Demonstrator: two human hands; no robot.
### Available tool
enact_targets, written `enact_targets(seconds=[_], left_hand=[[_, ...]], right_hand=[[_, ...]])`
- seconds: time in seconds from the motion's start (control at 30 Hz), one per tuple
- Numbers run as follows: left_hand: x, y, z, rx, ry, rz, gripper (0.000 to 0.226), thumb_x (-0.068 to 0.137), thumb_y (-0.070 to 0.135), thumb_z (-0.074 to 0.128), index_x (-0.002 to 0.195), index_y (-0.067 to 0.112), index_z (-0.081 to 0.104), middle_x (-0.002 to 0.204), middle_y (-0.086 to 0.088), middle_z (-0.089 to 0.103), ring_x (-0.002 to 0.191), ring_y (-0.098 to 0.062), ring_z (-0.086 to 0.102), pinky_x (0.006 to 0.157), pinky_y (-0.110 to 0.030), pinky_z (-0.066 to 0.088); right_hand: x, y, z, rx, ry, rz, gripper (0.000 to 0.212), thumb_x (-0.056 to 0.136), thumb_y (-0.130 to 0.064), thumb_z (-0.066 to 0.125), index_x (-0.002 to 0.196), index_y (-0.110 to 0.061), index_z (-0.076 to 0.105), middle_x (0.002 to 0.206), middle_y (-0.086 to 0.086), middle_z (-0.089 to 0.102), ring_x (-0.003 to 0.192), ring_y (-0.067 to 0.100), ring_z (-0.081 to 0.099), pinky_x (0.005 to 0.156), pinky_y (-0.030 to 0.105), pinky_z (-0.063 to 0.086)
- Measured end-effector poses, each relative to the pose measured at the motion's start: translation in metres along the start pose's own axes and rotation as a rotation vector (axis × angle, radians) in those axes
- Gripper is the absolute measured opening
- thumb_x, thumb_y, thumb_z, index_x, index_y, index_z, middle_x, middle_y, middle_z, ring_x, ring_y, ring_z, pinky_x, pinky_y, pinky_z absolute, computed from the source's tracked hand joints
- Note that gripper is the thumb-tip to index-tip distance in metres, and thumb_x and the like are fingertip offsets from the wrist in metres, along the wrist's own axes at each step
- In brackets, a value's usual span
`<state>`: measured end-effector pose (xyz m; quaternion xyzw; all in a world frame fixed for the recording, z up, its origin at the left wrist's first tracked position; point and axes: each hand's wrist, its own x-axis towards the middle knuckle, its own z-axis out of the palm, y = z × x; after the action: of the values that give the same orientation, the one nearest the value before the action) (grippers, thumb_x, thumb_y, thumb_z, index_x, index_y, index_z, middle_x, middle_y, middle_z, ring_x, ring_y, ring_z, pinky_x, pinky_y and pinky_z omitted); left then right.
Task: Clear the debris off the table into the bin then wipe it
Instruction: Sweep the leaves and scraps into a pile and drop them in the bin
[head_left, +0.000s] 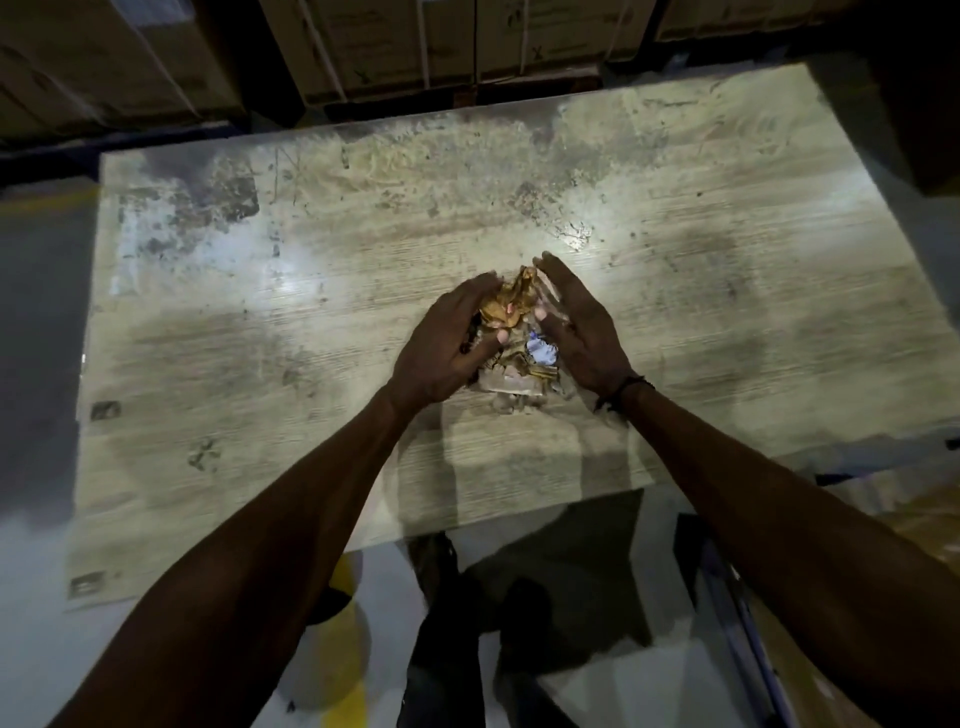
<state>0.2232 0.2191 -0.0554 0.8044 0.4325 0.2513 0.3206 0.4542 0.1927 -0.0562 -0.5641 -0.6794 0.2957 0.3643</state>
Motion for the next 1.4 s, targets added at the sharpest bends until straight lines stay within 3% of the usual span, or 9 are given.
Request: enact_targets(seconds=[0.07,0.23,0.47,0.67,0.8,1.07,1.2,1.27,1.4], left_hand=[[-0.004,0.002,0.001,0.06,-0.014,0.032,0.071,0.1,0.054,0.059,0.16,0.021,0.038,0.165,0.0,0.039,0.15,-0.017,0.038,0.122,-0.037,0.033],[-0.004,0.003,0.005,0.147,-0.046,0.136,0.085,0.094,0.063,0.063,0.16,0.018,0.035,0.165,-0.001,0.038,0.142,-0.021,0.044,0.118,-0.041,0.035],[-0.007,0.0,0.005,0.05,-0.029,0.1,0.093,0.087,0.065,0.073,0.16,0.021,0.034,0.169,0.0,0.029,0.156,-0.016,0.029,0.123,-0.047,0.032],[-0.021,0.002,0.01,0.174,-0.151,0.149,0.136,0.066,0.091,0.07,0.166,0.017,0.016,0.175,-0.001,0.008,0.159,-0.026,0.019,0.126,-0.053,0.025],[-0.018,-0.001,0.017,0.262,-0.142,0.141,0.146,0.057,0.096,0.071,0.165,0.013,0.017,0.175,-0.008,0.005,0.16,-0.028,0.014,0.128,-0.052,0.023],[-0.014,0.003,0.028,0.126,-0.021,0.014,0.101,0.08,0.071,0.066,0.155,0.012,0.035,0.162,-0.006,0.035,0.144,-0.025,0.045,0.111,-0.042,0.046],[-0.019,0.025,0.037,0.047,0.127,-0.026,0.071,0.083,0.04,0.068,0.146,0.019,0.044,0.149,0.005,0.047,0.125,-0.017,0.057,0.089,-0.035,0.053],[-0.02,0.031,0.044,0.027,0.142,-0.059,0.074,0.08,0.028,0.069,0.148,0.025,0.043,0.151,0.007,0.043,0.12,-0.018,0.059,0.082,-0.032,0.052],[-0.017,0.037,0.051,-0.006,0.146,-0.123,0.078,0.077,0.05,0.061,0.15,0.028,0.042,0.156,0.009,0.035,0.118,-0.015,0.058,0.08,-0.024,0.042]], right_hand=[[0.001,-0.001,0.001,-0.031,-0.006,-0.077,0.057,0.108,-0.026,0.053,0.162,-0.02,0.035,0.17,0.0,0.031,0.156,0.014,0.03,0.124,0.032,0.032],[0.001,0.014,0.01,-0.185,-0.021,-0.16,0.043,0.108,-0.03,0.05,0.15,-0.024,0.054,0.163,-0.007,0.044,0.151,0.013,0.039,0.119,0.051,0.035],[-0.001,0.015,0.013,-0.14,0.033,-0.091,0.035,0.108,-0.032,0.05,0.138,-0.017,0.062,0.157,-0.007,0.05,0.146,0.011,0.045,0.116,0.04,0.042],[-0.001,0.021,0.016,-0.085,0.058,-0.074,0.034,0.107,-0.027,0.054,0.138,-0.016,0.063,0.151,-0.003,0.057,0.141,0.013,0.051,0.113,0.044,0.045],[-0.001,0.022,0.018,-0.075,0.09,-0.074,0.032,0.106,-0.02,0.057,0.136,-0.013,0.065,0.144,0.001,0.062,0.136,0.014,0.056,0.111,0.041,0.046],[-0.005,0.016,0.022,-0.022,0.19,-0.065,0.027,0.104,-0.018,0.055,0.124,-0.01,0.072,0.129,0.003,0.071,0.125,0.016,0.064,0.107,0.041,0.05],[-0.008,0.011,0.03,-0.015,0.243,0.012,0.032,0.107,-0.024,0.049,0.123,-0.012,0.073,0.127,0.001,0.073,0.123,0.015,0.065,0.104,0.043,0.051],[-0.009,0.005,0.033,0.014,0.29,0.062,0.036,0.108,-0.027,0.044,0.121,-0.013,0.074,0.124,-0.001,0.074,0.12,0.012,0.067,0.102,0.042,0.052],[-0.016,-0.01,0.042,0.121,0.363,0.144,0.04,0.107,-0.033,0.042,0.125,-0.016,0.073,0.126,-0.006,0.073,0.12,0.005,0.066,0.103,0.031,0.052]])
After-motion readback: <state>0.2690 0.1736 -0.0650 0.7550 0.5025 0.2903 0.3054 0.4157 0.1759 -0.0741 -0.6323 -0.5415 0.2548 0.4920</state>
